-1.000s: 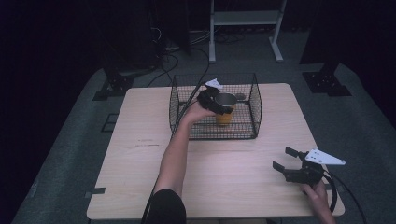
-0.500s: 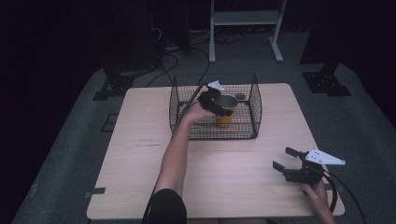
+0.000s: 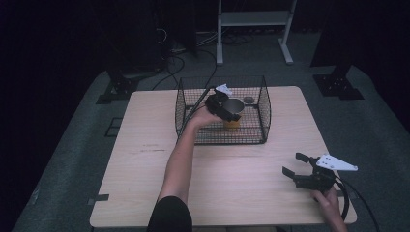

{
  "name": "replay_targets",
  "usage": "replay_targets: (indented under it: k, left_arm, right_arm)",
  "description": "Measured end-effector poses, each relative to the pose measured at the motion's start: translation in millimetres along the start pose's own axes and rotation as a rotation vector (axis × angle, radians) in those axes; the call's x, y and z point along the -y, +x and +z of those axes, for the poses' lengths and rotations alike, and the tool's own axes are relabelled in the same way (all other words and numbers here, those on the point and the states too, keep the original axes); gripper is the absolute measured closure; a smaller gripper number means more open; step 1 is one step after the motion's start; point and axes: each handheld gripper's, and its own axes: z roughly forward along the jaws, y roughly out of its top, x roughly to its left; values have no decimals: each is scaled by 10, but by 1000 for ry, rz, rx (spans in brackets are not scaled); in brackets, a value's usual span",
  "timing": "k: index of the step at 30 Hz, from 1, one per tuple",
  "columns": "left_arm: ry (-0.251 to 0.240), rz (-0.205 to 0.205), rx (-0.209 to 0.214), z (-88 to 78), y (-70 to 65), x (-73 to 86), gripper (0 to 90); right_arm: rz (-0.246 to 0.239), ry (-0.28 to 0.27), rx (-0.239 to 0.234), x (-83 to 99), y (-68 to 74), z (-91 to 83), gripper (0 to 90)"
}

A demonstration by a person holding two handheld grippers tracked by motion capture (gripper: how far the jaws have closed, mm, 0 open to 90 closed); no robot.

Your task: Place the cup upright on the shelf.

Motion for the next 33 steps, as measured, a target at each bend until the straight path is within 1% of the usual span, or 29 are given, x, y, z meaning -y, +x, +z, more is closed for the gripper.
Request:
replay_targets:
  k: [4, 8, 14, 19, 24, 27, 33]
  left_arm:
    - [6, 1, -7, -3, -1, 0, 58]
    - [-6, -2, -16, -18, 0, -6, 35]
    - [-21, 5, -31, -53, -9, -27, 15]
    - [-38, 12, -36, -74, -30, -52, 13]
    - [-67, 14, -48, -117, -47, -90, 14]
    - [-74, 17, -50, -146, -51, -103, 14]
    - [-89, 38, -61, -226, -82, -142, 14]
  right_arm:
    - [1, -1, -1, 0, -1, 0, 128]
    - [0, -1, -1, 1, -1, -1, 128]
    - [0, -1, -1, 1, -3, -2, 128]
    - [1, -1, 0, 1, -3, -2, 128]
    - [2, -2, 1, 1, -4, -3, 128]
    - [3, -4, 1, 1, -6, -4, 128]
    - [7, -7, 2, 2, -10, -7, 128]
